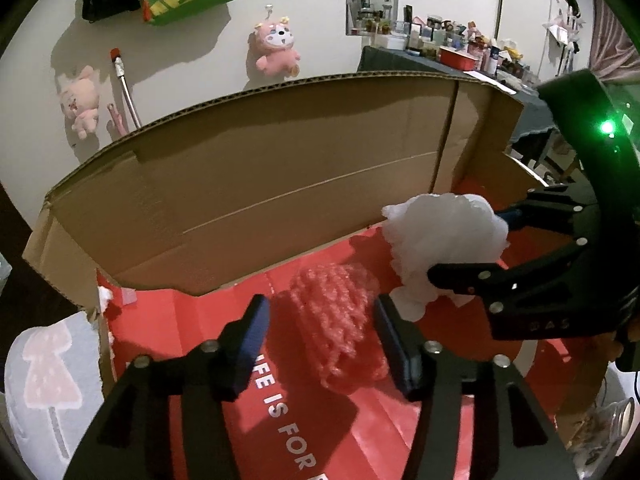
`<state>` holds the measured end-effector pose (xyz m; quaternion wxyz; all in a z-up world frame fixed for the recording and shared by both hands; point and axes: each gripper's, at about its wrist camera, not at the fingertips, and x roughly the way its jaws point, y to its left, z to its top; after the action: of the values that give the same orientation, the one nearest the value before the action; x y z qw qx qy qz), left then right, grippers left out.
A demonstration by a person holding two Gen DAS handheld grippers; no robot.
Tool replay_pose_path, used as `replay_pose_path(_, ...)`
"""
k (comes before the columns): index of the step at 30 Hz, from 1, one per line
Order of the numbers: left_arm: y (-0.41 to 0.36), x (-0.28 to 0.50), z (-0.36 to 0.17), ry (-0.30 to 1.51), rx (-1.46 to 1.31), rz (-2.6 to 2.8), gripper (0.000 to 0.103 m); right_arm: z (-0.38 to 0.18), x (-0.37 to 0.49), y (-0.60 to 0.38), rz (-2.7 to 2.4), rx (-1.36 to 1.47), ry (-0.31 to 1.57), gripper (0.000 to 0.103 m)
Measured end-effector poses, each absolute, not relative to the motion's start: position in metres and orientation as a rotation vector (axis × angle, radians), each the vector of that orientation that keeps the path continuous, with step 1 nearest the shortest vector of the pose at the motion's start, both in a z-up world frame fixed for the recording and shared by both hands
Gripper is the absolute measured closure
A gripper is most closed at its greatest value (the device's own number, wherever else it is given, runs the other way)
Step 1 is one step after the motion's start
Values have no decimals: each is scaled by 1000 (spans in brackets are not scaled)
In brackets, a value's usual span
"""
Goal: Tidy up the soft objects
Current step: 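Carry the red net and white puff into the red-lined box and open both tools, then withdraw both tools from the box back toward the table items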
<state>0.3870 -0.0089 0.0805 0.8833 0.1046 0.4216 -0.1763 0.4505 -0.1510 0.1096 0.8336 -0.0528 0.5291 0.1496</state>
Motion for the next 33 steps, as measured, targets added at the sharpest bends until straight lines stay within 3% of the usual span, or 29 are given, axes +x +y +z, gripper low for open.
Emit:
replay_pose_path(7, -4, 381, 87, 857, 211, -350, 25, 122, 447, -155, 309, -95, 1109, 33)
replay_pose_path(17, -1, 359, 107, 802, 178, -344, 9, 145, 430, -159, 301, -81, 1065, 24)
replay_pose_path(33, 11, 244, 181, 592, 78, -358, 0, 229, 320, -166, 301, -96, 842, 18)
